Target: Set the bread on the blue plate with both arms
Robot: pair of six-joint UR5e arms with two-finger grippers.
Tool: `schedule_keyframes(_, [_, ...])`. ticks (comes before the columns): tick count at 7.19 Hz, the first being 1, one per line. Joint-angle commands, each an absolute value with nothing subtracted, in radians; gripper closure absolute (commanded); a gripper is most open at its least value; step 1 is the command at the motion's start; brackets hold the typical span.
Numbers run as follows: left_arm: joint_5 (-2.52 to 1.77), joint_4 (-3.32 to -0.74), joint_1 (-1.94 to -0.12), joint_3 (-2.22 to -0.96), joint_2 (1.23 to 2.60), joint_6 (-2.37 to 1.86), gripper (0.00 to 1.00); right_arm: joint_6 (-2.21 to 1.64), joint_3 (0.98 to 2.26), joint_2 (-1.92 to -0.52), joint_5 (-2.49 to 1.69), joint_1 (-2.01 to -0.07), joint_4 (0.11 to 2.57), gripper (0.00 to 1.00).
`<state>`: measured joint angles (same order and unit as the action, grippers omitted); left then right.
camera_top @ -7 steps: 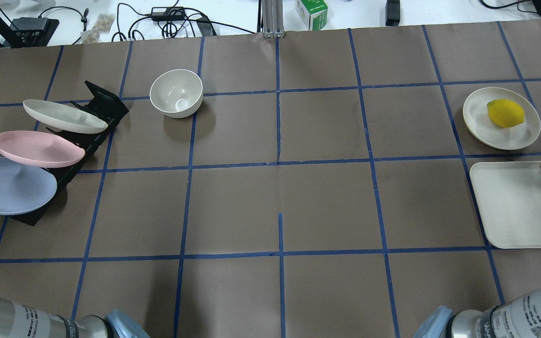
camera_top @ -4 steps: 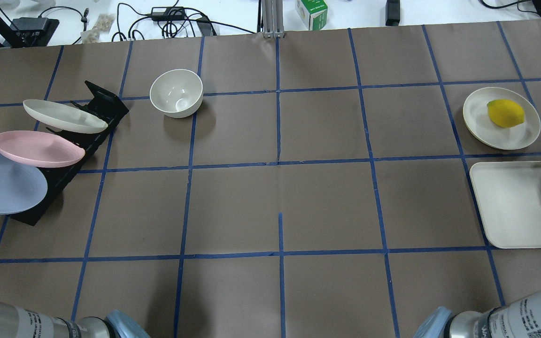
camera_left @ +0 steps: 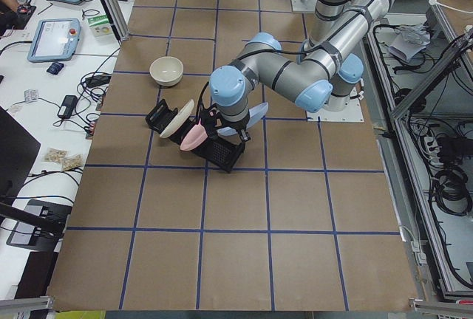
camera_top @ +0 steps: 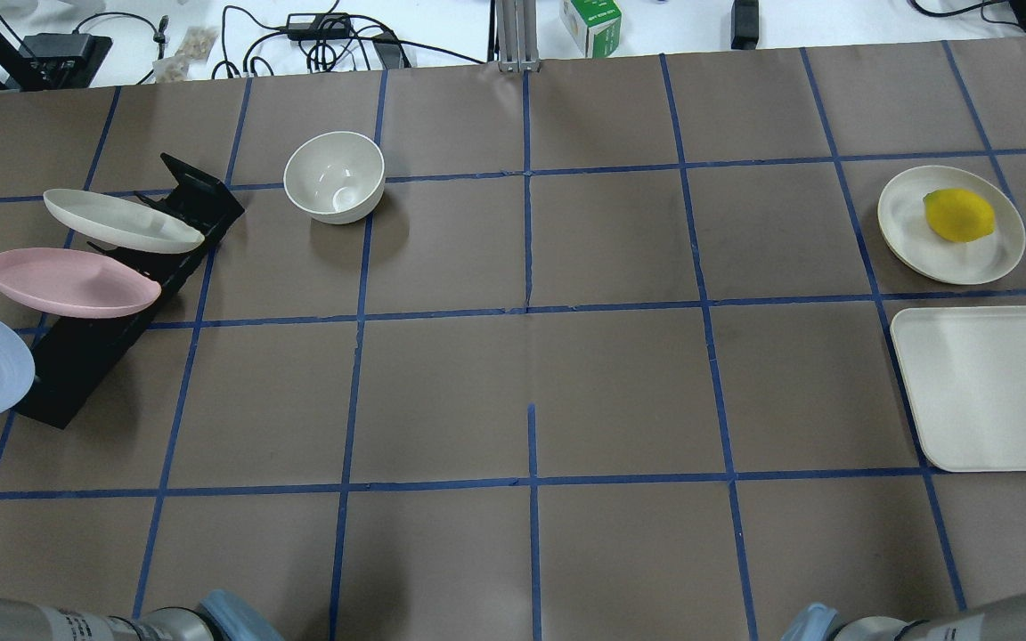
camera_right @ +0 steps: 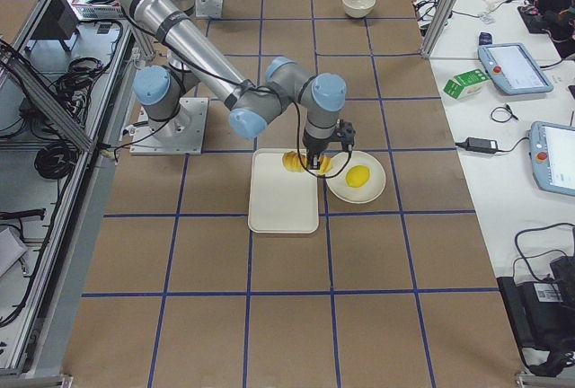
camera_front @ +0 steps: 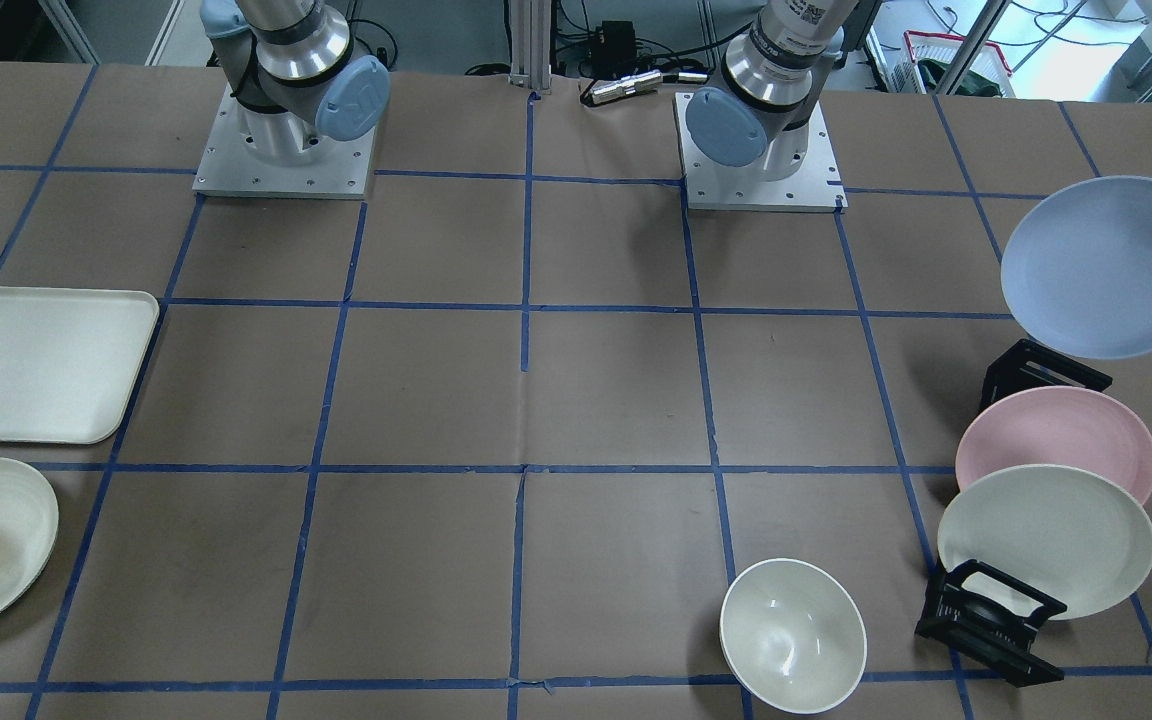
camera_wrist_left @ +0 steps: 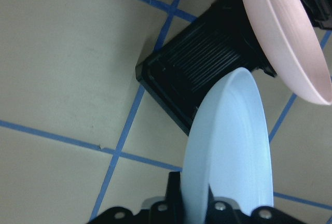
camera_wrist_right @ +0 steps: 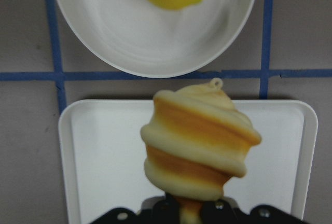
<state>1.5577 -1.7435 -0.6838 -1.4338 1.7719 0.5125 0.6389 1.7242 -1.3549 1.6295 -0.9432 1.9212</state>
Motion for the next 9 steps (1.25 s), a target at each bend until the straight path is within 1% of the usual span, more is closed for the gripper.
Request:
schedule_keyframes(1, [1.516,-1.766,-0.826,-1.425,1.734,0.339,1.0,0.509,1.57,-1.365,1.596,-1.075,1.756,1.0])
schedule_keyframes(2, [1.447,-1.756,-0.929,-1.431,1.733,0.218,1.0,0.455,1.539,-1.358,1.571,-1.141,1.741,1.0])
schedule_keyframes(3, [1.395,-1.738,-1.004,-1.439,1.746,0.112,1.0,0.366,1.543,-1.359,1.548,-1.205,1.729,1.0])
schedule_keyframes(4, [1.331,-1.68,-1.081,-1.446,1.758,-0.016,1.0,0.3,1.542,-1.362,1.528,-1.266,1.712,1.0])
schedule_keyframes(5, [1.281,-1.608,-1.166,-1.463,1.767,-0.114,1.0,0.296,1.543,-1.359,1.522,-1.285,1.712,1.0])
schedule_keyframes(6, [1.263,-1.518,-1.246,-1.509,1.772,-0.194,1.0,0.26,1.543,-1.367,1.52,-1.292,1.7,1.0])
schedule_keyframes(7, [1.228,-1.391,-1.309,-1.581,1.779,-0.242,1.0,0.227,1.543,-1.377,1.481,-1.293,1.668,1.0])
schedule_keyframes(9, [1.158,-1.054,-1.426,-1.765,1.802,-0.43,1.0,0.178,1.546,-1.374,1.428,-1.31,1.644,1.0])
